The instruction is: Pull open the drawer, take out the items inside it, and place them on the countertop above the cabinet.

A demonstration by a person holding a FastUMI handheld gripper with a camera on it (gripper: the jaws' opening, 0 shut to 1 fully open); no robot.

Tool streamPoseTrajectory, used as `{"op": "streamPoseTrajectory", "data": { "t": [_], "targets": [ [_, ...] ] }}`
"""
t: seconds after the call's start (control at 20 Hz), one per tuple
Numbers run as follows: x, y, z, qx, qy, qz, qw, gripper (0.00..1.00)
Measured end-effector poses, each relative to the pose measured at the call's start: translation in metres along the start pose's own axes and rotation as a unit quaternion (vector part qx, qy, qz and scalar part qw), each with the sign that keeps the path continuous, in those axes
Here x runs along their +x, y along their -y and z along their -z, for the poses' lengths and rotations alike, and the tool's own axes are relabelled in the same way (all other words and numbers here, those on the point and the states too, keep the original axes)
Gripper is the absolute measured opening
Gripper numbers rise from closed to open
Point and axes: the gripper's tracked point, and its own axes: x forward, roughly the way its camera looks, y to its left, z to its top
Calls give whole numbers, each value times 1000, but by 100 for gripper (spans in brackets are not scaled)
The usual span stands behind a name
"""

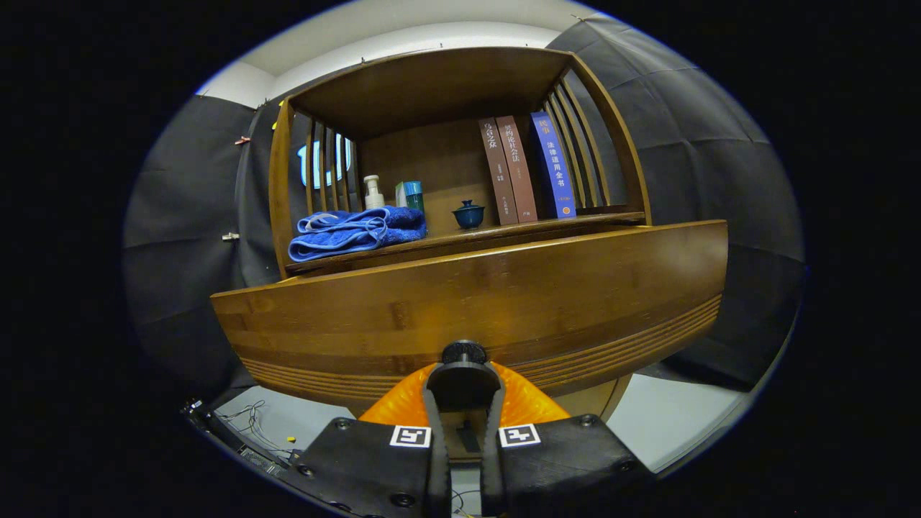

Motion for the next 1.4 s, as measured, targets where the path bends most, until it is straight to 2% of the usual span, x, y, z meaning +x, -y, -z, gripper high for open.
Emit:
{"op": "streamPoseTrajectory", "data": {
  "t": [0.5, 0.65, 0.85, 1.0, 1.25, 1.4],
  "targets": [
    [-11, 1, 5, 0, -4, -9, 1000, 20],
    [-19, 9, -5, 9, -2, -17, 1000, 50],
    [-38, 16, -28, -28, 15, -33, 999, 93],
    [-53, 20, -54, -45, 29, -45, 998, 96],
    [-65, 20, -105, -29, 42, -56, 997, 97],
    [-64, 13, -144, -52, 51, -77, 994, 98]
  ]
}}
